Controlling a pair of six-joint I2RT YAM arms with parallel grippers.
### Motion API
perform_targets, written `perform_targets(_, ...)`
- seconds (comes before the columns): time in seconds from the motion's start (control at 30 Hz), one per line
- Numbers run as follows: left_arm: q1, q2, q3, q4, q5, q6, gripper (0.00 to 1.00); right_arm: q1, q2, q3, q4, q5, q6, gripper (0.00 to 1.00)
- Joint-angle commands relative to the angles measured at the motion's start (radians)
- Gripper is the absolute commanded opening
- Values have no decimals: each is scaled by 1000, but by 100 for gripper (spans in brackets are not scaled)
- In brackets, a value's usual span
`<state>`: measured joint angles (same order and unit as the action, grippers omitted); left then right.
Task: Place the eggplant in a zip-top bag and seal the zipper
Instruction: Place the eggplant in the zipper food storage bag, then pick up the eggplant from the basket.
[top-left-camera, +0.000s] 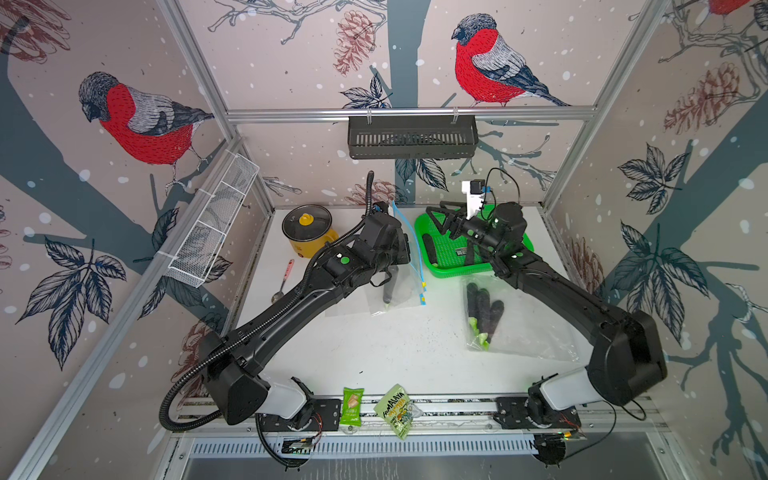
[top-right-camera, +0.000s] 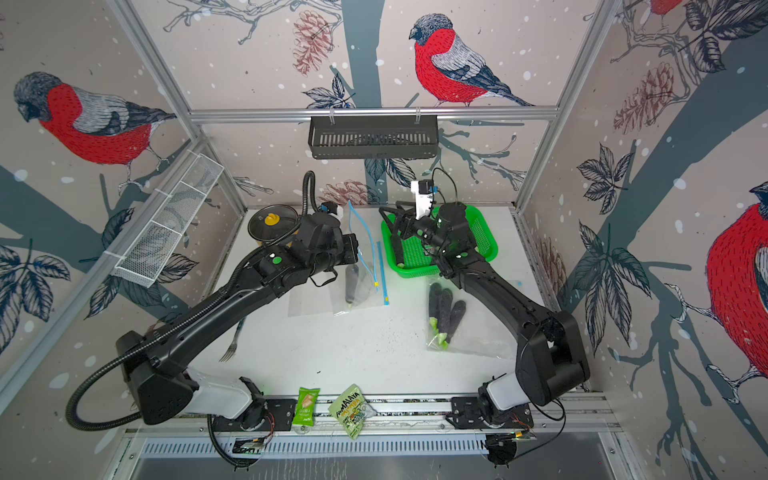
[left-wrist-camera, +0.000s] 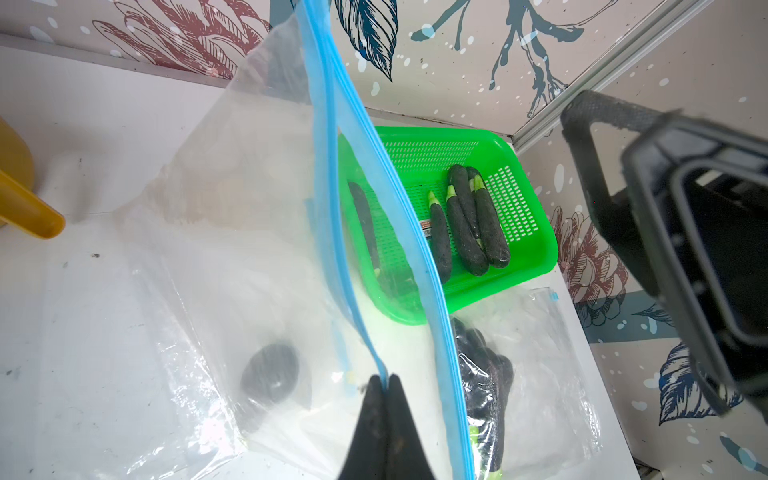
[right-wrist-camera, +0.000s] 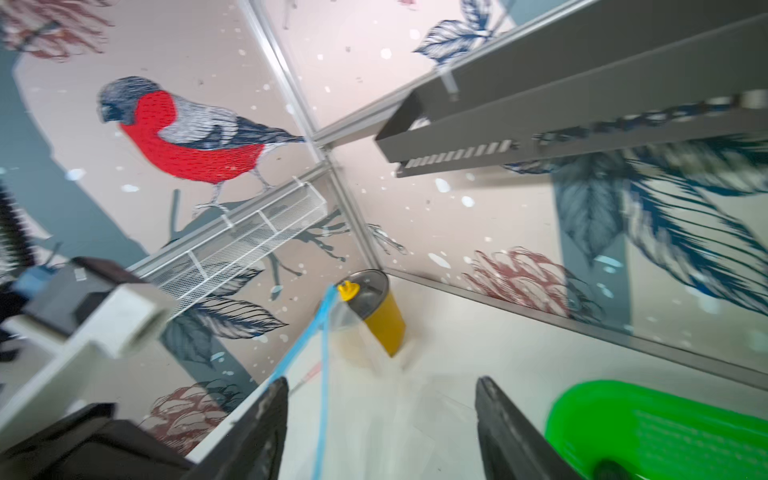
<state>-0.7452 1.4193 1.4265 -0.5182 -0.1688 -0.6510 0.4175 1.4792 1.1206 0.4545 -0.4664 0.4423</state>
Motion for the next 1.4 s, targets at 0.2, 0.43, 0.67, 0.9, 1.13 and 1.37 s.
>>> perform_targets(0.2,10,-22,-15,-1,-27,-2,0,-129,178,125,-385,46,-109,86)
perform_targets(0.43,16,-30,-24,4,-22,-2,0,-119,440,297,-537,152,-165,69)
perform_targets(0.67,26,-36,-37,8,-9,2,0,-61,607,423,-599,234,-176,70)
perform_targets(0.9,35,-57,-58,8,-4,5,0,-40,727,503,-642,295,-176,66)
perform_targets(1.13,46,-72,-77,20,11,8,0,-22,788,523,-630,327,-172,55)
perform_targets(1.37,49,-69,-84,27,26,11,0,-16,724,477,-591,344,-165,35)
